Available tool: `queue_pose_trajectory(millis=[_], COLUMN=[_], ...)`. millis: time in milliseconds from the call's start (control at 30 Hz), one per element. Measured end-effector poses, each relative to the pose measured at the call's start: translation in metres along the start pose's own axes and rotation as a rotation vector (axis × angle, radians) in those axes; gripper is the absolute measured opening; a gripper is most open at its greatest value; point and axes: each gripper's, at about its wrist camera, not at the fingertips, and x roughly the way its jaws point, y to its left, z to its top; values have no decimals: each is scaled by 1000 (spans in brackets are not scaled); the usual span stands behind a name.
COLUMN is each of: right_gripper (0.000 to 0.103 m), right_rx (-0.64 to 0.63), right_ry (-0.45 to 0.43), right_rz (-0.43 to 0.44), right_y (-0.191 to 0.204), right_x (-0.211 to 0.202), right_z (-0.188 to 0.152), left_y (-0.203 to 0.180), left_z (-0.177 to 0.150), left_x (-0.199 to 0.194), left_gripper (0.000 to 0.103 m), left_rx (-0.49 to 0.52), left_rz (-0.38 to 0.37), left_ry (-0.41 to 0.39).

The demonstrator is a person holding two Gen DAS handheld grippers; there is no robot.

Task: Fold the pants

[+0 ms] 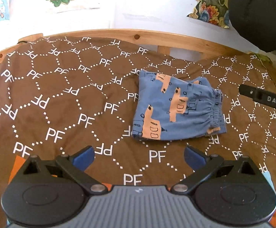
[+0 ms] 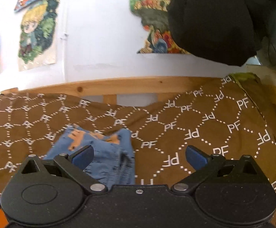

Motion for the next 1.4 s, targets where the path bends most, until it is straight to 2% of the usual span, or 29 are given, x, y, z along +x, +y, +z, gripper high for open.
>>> queue_pose_trajectory(millis=[300,433,600,733,900,1133,1400], right_gripper=[102,102,102,102,102,102,102], right_rx=[-2,-5,6,10,35,52,49], right_ry=[-12,-22,-39,-29,-54,-5,21], right_rz=[5,-4,6,18,13,1,17], right_y=[9,8,9,13,14,10,12], right_x=[-51,-72,-96,-106,-114,-101,-95], right_z=[-15,-20,-25,-33,-40,-47,-55], left_y=[-5,-4,-6,-5,-3,-4,-2], left_z=[3,3,-3,-12,-19,-28,-31], left_x=[-23,-28,-36,-30,-21,-6,-5], left_gripper=[103,103,103,103,103,103,103], left_rx=[44,19,62,50,29,43,37], left_rz=[14,3,-14,-41,-37,-27,-28], left_ry=[-99,-107,-140,-117,-102,-51,-47])
